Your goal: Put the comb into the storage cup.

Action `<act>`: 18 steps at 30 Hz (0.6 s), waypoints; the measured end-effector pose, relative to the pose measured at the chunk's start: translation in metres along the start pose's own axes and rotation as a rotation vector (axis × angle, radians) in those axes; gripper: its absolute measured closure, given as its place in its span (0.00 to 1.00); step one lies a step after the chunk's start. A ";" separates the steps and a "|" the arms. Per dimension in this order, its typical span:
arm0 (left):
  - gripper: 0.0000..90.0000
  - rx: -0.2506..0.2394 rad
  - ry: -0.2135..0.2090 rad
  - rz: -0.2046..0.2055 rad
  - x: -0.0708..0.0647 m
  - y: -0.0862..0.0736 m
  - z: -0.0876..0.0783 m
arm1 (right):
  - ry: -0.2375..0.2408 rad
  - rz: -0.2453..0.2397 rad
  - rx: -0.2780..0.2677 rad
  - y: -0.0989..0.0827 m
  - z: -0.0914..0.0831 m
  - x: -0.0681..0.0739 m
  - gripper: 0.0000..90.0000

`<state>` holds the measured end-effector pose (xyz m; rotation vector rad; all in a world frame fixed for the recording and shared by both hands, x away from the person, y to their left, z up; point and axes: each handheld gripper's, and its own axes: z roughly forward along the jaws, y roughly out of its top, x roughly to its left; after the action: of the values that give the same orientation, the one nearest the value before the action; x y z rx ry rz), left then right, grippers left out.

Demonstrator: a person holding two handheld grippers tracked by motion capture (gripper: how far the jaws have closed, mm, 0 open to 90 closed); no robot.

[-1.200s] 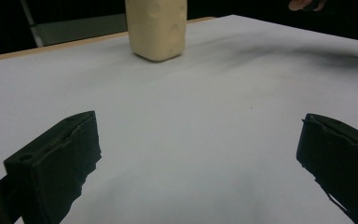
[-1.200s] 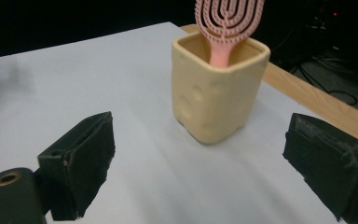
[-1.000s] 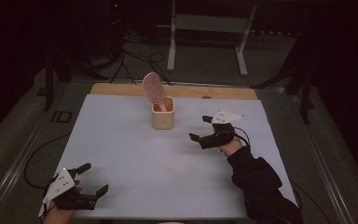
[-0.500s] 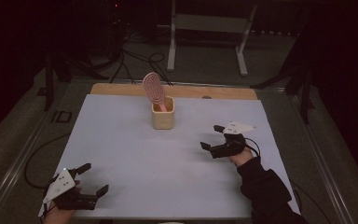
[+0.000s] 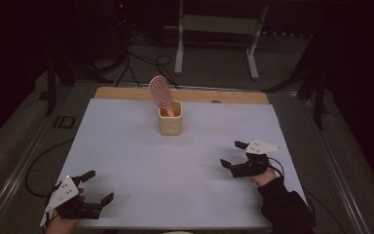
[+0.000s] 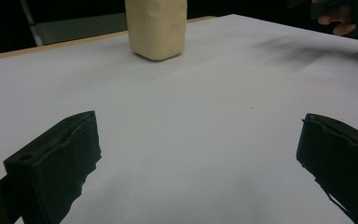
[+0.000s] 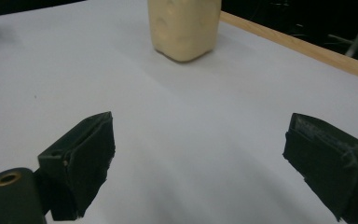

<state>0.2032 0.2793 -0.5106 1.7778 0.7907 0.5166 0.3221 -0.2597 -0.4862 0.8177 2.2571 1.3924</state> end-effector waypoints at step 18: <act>0.00 0.003 0.002 -0.002 0.000 0.000 0.000 | -0.042 0.030 0.038 -0.033 -0.032 0.014 0.10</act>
<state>0.2028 0.2794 -0.5109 1.7787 0.7951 0.5164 0.2835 -0.2838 -0.5018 0.8885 2.2544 1.3372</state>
